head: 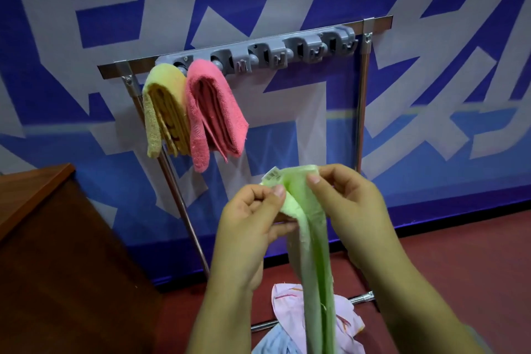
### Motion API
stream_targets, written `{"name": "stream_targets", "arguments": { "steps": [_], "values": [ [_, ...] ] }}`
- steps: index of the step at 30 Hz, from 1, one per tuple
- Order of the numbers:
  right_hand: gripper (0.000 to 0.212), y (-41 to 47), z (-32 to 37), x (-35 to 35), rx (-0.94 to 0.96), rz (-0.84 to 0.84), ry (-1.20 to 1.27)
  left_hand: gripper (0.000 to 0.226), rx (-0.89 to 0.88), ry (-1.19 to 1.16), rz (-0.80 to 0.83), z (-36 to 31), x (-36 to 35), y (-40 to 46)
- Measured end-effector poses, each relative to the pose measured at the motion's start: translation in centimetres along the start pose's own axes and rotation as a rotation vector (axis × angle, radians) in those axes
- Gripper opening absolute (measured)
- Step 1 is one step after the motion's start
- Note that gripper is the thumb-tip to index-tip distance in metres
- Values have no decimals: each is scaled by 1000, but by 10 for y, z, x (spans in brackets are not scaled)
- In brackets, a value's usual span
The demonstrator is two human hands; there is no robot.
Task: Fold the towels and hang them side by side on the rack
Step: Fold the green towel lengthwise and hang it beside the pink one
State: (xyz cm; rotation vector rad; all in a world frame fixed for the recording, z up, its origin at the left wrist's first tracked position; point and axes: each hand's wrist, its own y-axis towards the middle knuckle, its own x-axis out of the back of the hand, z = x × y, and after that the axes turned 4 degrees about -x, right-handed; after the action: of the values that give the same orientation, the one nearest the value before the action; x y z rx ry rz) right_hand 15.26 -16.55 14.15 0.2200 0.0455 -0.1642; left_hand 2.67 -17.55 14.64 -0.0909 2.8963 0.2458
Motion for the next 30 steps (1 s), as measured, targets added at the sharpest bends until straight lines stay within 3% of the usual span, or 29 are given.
{"name": "stream_targets", "arguments": {
  "steps": [4, 8, 12, 16, 23, 27, 30],
  "values": [
    [10, -12, 5, -1, 95, 116, -58, 19, -27, 11, -4, -2, -6, -4],
    [17, -15, 7, 0, 201, 120, -167, 16, -53, 12, -30, -4, -6, -6],
    [29, -16, 7, -1, 336, 80, -261, 19, -75, 4, -51, -5, -8, -9],
    [16, -14, 2, 0, 399, 25, -312, 21, -86, -1, -60, -6, -9, -12],
    [26, -14, -2, 1, 582, -45, -560, 14, -93, -15, -97, -10, -11, -17],
    [34, -12, -10, 0, 607, -56, -626, 14, -104, 28, -100, -10, -9, -20],
    [26, -11, -15, 1, 566, -76, -535, 14, -85, 84, -48, -11, -7, -23]
  ]
}}
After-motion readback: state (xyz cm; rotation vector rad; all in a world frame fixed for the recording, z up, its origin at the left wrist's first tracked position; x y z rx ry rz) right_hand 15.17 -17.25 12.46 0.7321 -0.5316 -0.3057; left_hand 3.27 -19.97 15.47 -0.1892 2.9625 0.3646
